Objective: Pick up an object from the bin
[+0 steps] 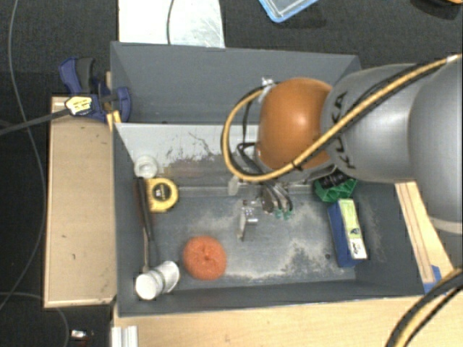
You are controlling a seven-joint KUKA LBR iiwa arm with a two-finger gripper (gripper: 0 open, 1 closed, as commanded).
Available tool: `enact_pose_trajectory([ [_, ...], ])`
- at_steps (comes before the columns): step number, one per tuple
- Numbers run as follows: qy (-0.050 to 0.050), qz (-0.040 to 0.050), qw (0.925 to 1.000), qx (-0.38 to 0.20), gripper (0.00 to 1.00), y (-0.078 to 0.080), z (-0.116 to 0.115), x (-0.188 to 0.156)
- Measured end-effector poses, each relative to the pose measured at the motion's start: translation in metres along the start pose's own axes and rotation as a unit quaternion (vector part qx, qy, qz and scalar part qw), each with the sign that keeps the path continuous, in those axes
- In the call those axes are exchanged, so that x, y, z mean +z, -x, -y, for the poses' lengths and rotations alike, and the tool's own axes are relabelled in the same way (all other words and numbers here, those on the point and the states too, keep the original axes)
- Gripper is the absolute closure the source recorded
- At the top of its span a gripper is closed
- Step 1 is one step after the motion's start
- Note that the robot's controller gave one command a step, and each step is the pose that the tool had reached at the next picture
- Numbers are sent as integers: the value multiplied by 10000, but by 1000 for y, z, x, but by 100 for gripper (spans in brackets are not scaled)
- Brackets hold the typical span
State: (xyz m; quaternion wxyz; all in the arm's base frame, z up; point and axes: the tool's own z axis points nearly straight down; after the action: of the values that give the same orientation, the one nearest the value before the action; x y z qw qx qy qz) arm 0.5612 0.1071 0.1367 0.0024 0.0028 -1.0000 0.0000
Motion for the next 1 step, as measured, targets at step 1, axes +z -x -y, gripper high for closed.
enact_pose_trajectory([
  [1, 5, 37, 10000, 16, 0, 2, 1, -5],
])
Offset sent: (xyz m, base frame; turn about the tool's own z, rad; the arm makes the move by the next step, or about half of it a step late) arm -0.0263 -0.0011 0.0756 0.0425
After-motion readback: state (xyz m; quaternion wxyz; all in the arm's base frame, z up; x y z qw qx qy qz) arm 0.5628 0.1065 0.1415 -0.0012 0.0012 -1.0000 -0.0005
